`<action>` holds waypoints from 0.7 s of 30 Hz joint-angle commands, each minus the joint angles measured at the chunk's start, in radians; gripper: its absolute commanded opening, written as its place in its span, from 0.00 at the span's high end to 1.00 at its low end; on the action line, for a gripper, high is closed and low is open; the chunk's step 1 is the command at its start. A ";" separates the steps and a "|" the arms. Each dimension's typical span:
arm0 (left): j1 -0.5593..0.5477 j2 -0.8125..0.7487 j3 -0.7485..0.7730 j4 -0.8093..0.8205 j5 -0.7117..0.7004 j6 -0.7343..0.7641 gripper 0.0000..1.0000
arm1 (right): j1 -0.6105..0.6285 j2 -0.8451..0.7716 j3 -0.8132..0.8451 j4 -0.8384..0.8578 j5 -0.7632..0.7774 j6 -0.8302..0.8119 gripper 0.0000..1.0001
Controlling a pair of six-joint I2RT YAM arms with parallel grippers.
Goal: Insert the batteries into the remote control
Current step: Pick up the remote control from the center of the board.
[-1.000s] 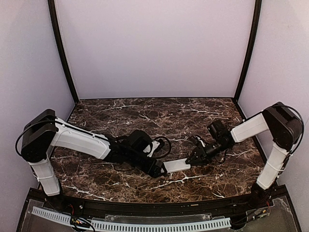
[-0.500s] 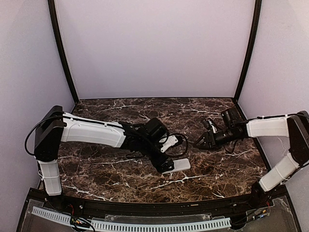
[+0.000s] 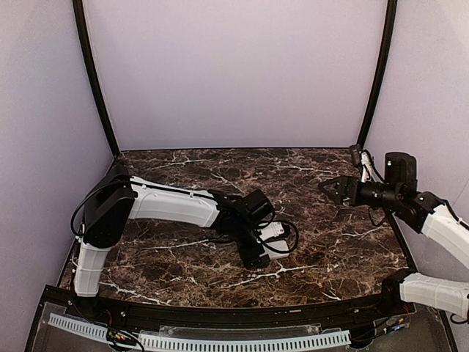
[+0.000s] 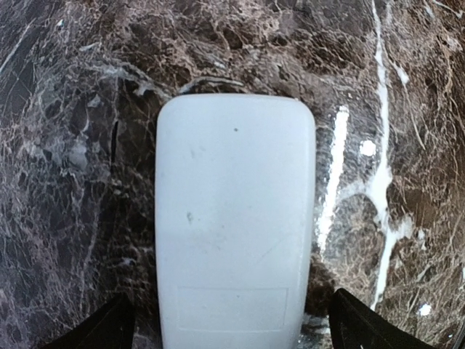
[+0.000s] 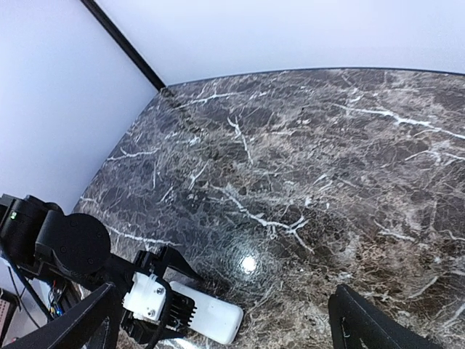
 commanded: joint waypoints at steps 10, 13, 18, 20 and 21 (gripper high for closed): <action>0.004 0.092 0.110 -0.089 0.068 0.065 0.35 | -0.006 -0.135 -0.076 0.032 0.001 0.022 0.01; 0.017 0.095 0.111 -0.090 0.098 0.058 0.48 | -0.006 -0.129 -0.076 0.038 -0.051 0.010 0.01; 0.037 0.037 0.107 -0.057 0.164 0.032 0.64 | -0.006 -0.139 -0.095 0.063 -0.089 -0.025 0.01; 0.042 -0.016 0.074 0.003 0.200 0.022 0.66 | -0.006 -0.119 -0.110 0.103 -0.123 -0.024 0.01; 0.044 -0.036 0.058 0.057 0.213 0.016 0.67 | -0.006 -0.108 -0.111 0.122 -0.149 -0.025 0.01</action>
